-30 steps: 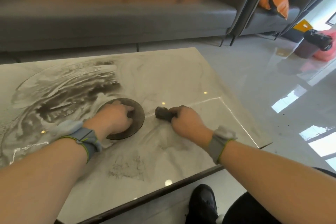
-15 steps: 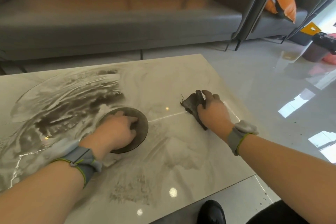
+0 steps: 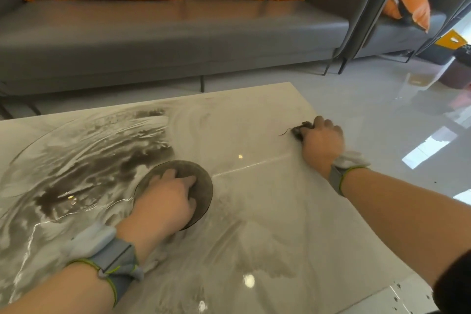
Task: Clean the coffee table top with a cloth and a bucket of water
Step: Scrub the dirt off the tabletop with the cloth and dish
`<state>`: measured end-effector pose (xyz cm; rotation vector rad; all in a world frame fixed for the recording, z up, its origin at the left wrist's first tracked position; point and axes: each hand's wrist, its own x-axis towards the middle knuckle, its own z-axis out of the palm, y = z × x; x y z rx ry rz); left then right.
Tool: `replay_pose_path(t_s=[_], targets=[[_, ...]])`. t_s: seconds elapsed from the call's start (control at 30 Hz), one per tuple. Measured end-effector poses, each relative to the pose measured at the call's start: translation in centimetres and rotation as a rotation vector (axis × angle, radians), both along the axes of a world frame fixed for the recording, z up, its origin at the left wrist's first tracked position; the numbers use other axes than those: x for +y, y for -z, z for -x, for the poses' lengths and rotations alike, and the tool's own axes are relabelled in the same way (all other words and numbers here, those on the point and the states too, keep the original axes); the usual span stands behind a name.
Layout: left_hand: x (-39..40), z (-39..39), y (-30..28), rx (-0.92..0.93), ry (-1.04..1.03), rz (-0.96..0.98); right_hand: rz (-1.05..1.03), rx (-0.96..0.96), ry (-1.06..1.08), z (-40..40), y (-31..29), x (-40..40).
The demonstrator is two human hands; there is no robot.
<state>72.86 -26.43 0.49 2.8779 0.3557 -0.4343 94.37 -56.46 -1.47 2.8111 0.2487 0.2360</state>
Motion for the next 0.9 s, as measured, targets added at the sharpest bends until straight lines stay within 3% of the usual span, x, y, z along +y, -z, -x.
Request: replay_pose_path(t_s=[0.23,0.3,0.5,0.7,0.77,0.9], targets=[[0.4,0.1,-0.1,-0.034,0.019,-0.021,-0.303,0.108,0.218,-7.9,0.7,2.8],[0.6,0.3,-0.1,-0.043,0.016,-0.030,-0.319,0.116,0.171,-8.4,0.8,5.7],[0.6,0.0,-0.3,-0.046,-0.018,-0.035,-0.389,0.219,-0.403,-3.0,1.3,13.7],[0.2,-0.6,-0.1,-0.063,-0.031,-0.058,-0.251,0.075,-0.850,-0.5,1.5,13.1],[0.1,-0.8,0.0,-0.063,-0.040,-0.063,-0.199,0.047,-0.763,-3.0,1.2,12.7],[0.2,-1.0,0.2,-0.070,-0.047,-0.059,-0.183,0.056,-0.310,-9.1,0.8,10.2]])
